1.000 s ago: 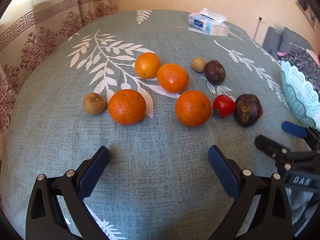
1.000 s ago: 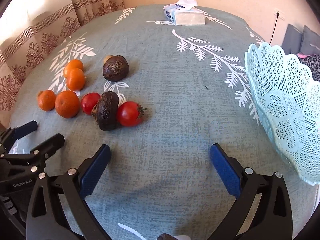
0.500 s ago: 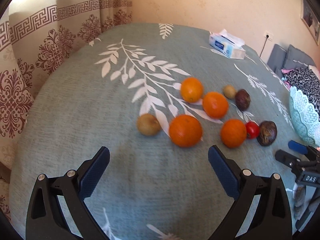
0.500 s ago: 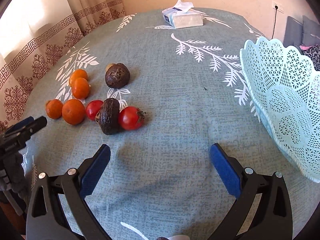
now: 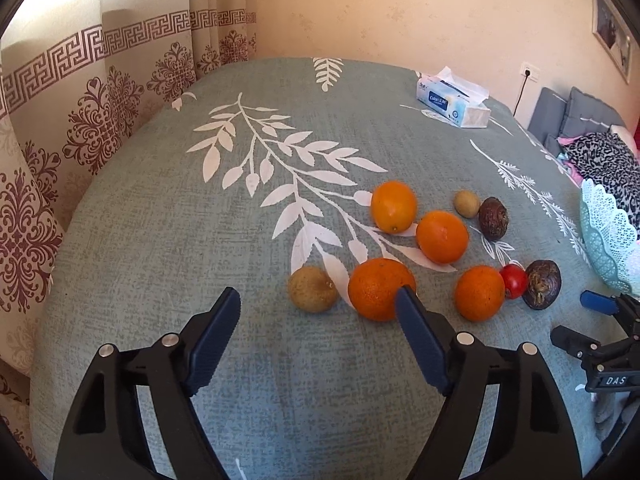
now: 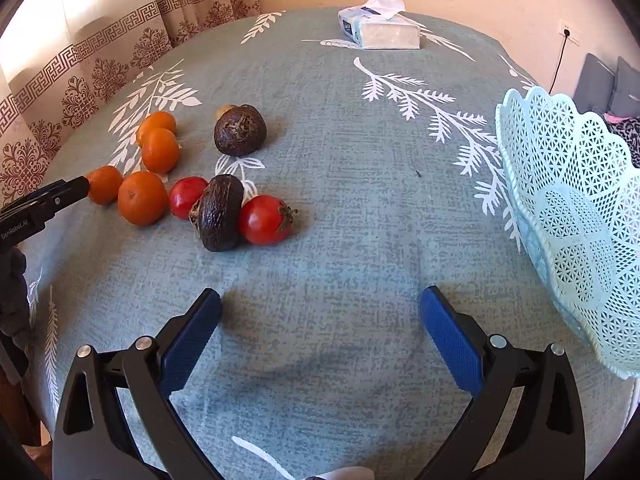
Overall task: Organize fruits
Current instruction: 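Move the left tool toward the brown round fruit while the right tool approaches a red tomato, then grasp the brown round fruit with the left tool while the right tool grasps the red tomato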
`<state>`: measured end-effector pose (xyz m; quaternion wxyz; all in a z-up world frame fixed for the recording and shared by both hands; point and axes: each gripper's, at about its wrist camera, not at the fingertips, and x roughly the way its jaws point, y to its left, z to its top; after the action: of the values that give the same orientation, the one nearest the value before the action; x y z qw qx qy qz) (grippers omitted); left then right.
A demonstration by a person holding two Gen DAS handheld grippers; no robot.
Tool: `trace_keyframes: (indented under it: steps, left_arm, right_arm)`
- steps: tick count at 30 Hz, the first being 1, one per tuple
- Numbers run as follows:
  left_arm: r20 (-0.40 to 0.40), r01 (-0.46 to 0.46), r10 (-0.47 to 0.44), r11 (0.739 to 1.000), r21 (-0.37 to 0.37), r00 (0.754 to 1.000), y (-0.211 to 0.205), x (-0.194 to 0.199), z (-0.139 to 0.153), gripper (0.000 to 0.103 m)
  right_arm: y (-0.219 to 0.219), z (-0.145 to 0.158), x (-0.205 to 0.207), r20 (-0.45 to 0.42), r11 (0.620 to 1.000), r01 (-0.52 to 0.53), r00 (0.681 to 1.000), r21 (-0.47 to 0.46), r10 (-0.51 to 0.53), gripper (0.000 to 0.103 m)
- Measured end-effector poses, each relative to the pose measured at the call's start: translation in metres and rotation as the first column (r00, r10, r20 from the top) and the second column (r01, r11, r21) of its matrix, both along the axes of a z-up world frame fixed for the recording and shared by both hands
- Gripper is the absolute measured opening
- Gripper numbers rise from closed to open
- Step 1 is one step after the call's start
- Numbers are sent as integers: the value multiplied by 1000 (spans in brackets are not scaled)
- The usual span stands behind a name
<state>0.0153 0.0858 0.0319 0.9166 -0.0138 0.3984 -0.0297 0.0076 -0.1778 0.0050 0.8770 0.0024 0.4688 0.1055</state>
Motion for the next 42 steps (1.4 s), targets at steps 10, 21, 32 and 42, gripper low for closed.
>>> trace_keyframes:
  steps: [10, 21, 32, 42]
  left_arm:
    - [-10, 21, -21, 1000, -1, 1000, 7, -5, -6, 75]
    - [-16, 9, -9, 1000, 16, 1000, 19, -10, -4, 62]
    - [-50, 27, -25, 999, 42, 998, 3, 17, -15, 48]
    - [-38, 53, -54, 998, -17, 998, 4, 24, -16, 35]
  right_arm:
    - [2, -1, -3, 2, 999, -29, 1000, -22, 29, 101]
    - [2, 0, -2, 2, 999, -29, 1000, -26, 29, 101]
    - [-1, 5, -4, 21, 999, -27, 999, 18, 27, 101]
    - [2, 14, 2, 48, 995, -52, 998, 89, 48, 77]
